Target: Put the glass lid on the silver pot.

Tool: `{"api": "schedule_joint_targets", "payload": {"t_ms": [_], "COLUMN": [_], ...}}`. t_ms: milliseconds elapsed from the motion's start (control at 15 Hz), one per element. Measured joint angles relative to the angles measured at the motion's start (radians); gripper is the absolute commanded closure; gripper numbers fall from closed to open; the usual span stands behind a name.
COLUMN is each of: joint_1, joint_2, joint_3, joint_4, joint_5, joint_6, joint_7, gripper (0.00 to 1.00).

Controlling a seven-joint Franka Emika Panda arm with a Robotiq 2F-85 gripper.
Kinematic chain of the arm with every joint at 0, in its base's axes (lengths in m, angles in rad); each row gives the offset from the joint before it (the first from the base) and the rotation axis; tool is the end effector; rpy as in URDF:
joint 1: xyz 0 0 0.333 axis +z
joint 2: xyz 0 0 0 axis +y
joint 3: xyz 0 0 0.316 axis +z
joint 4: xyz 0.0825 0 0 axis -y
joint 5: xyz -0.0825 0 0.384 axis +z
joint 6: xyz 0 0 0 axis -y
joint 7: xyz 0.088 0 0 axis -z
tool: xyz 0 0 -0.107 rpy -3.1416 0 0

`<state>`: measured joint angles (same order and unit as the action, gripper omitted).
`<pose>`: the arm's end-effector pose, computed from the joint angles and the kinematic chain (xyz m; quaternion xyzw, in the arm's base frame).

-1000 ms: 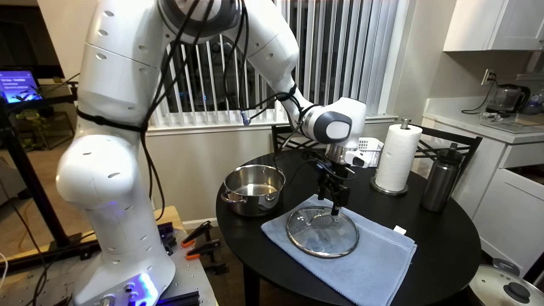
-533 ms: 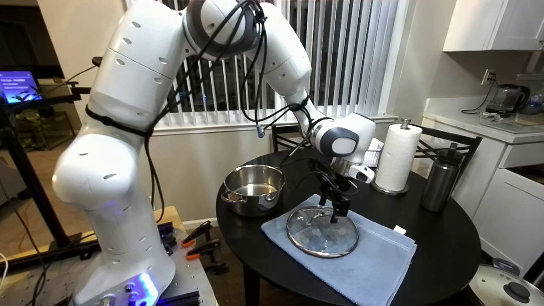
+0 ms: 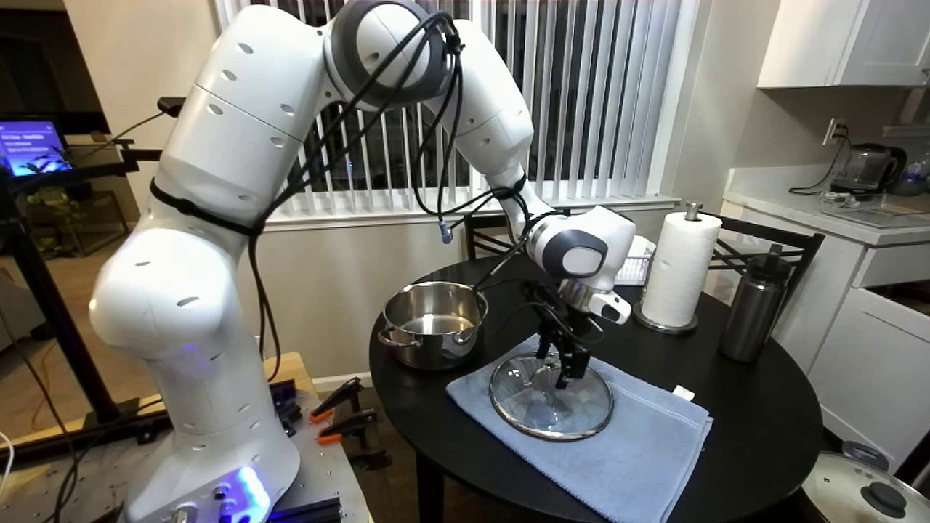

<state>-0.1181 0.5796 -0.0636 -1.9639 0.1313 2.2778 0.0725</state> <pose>0.5746 -0.1025 0.1556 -0.9762 0.1711 0.1294 0.0330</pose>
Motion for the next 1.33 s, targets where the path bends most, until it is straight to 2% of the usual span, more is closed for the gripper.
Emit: {"api": "schedule_joint_targets", "payload": {"t_ms": [67,133,200,933,1333], "joint_1": [0.000,0.000,0.000,0.004,0.004], "joint_2": [-0.001,-0.002,-0.003,-0.016,-0.021], "joint_3": [-0.001,-0.002,-0.002,-0.002,-0.003], "joint_4": [-0.005,-0.008,-0.009,-0.008,-0.008], "joint_5": [0.000,0.000,0.000,-0.001,-0.003], "joint_6": [0.006,0.011,0.014,0.060,0.061], "joint_7": [0.000,0.000,0.000,0.000,0.000], "gripper": [0.00,0.07,0.26,0.98,0.96]}}
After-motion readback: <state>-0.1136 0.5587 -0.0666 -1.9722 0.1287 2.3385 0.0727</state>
